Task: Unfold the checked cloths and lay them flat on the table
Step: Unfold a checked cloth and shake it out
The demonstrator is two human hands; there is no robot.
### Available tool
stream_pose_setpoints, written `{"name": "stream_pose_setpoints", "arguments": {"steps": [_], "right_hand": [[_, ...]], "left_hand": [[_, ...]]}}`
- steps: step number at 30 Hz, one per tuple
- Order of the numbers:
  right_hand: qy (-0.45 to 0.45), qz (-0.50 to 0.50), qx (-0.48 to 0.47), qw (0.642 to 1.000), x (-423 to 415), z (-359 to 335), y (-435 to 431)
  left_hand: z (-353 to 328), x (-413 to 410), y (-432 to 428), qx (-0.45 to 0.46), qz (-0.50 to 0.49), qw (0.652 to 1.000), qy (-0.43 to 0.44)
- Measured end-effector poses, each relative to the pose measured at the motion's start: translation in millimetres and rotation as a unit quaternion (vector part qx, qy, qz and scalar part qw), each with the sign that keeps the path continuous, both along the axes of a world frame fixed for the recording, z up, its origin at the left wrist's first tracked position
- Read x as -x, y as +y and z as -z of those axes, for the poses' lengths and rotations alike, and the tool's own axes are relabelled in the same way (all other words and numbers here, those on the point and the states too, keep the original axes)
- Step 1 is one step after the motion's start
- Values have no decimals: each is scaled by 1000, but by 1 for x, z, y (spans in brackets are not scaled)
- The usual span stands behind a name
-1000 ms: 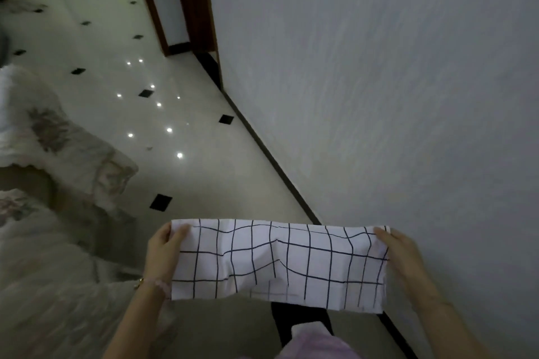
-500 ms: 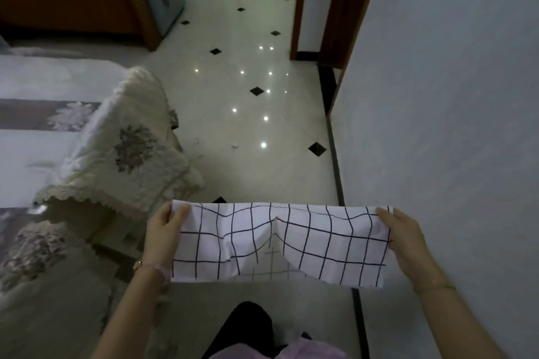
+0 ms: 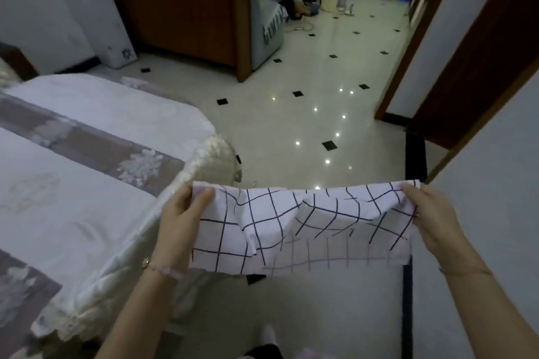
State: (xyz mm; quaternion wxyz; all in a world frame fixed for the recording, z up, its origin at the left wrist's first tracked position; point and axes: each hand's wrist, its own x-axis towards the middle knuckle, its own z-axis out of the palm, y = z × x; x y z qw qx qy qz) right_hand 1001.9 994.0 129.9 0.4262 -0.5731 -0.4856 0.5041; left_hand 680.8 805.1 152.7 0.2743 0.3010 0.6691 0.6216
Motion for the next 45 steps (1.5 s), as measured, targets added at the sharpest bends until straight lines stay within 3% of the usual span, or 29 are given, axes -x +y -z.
{"name": "stream_pose_setpoints", "arguments": {"steps": [3,8,14,21,25,31,41,45], "right_hand": [[39,-44,-36,998,59,-41,65],[95,-168,-47,980,182,-75,133],[133,-315,-20,939,335,-68,175],[87,-483,18,871,488,-43,199],[59,-547,43,834,554,-25,189],[17,-588,43,808,632,-5,168],[45,-554,14,831,694,-27,168],[-3,-554,31,832,682,0,171]], "left_hand": [[-42,37,28,-76,-43,996,37],[-85,105,35,-113,-174,977,56],[-70,179,-5,-96,-363,927,25],[-44,220,-39,-22,-528,849,3],[-22,242,-57,37,-565,824,-22],[4,286,-74,88,-587,802,-63],[-11,365,-88,67,-579,812,-29],[15,363,-88,93,-563,820,-37]]}}
